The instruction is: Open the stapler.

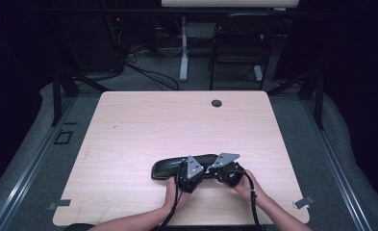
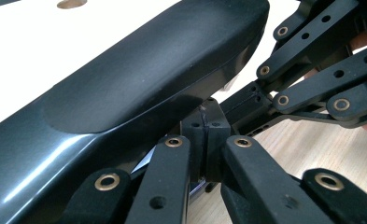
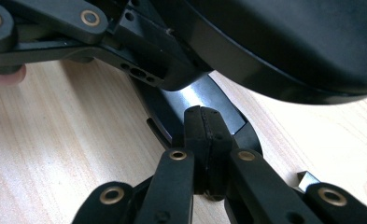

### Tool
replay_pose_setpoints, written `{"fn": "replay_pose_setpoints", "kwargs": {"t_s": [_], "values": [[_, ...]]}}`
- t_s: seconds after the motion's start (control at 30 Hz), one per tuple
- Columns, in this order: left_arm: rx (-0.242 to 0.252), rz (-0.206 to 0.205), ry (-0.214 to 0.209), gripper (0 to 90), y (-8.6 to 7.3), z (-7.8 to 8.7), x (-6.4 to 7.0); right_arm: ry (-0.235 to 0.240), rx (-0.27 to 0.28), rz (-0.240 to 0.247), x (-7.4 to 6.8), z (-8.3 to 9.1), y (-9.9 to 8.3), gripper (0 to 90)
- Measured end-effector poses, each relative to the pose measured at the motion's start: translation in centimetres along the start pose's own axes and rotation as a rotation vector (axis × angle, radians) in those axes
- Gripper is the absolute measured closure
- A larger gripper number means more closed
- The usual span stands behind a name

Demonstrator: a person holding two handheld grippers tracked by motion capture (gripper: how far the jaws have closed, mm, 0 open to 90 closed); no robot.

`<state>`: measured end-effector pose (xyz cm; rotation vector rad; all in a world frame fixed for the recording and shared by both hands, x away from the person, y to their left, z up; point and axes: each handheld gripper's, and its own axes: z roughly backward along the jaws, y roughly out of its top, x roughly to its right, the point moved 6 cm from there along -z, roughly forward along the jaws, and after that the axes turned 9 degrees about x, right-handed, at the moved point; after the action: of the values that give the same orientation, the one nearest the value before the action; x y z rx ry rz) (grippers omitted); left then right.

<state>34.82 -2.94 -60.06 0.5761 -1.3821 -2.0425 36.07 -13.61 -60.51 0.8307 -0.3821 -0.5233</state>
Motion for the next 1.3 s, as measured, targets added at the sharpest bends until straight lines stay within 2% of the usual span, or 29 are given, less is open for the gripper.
{"fn": "replay_pose_setpoints", "kwargs": {"t_s": [0.17, 0.43, 0.93, 1.07, 1.2, 1.27, 1.3], "values": [[0.000, -0.008, 0.003, 90.0, 0.09, -0.20, 0.18, -0.003, 0.009, -0.026, 0.07, 0.03, -0.08, 90.0], [0.001, 0.010, 0.001, 90.0, 0.29, -0.53, 0.42, 0.006, 0.029, -0.065, 0.18, 0.02, -0.22, 90.0], [0.000, 0.037, 0.007, 90.0, 0.38, -0.34, 0.47, 0.012, 0.036, -0.077, 0.27, 0.03, -0.30, 90.0], [0.002, 0.033, 0.009, 90.0, 0.37, -0.31, 0.47, 0.005, 0.029, -0.069, 0.23, 0.06, -0.28, 90.0], [0.003, 0.026, 0.007, 90.0, 0.36, -0.37, 0.49, 0.005, 0.032, -0.081, 0.27, 0.03, -0.28, 90.0], [0.021, 0.032, 0.016, 90.0, 0.43, -0.27, 0.54, 0.007, 0.036, -0.081, 0.30, 0.01, -0.28, 90.0], [0.064, 0.023, 0.032, 90.0, 0.91, -0.08, 0.44, 0.007, 0.035, -0.089, 0.28, 0.02, -0.29, 90.0]]}}
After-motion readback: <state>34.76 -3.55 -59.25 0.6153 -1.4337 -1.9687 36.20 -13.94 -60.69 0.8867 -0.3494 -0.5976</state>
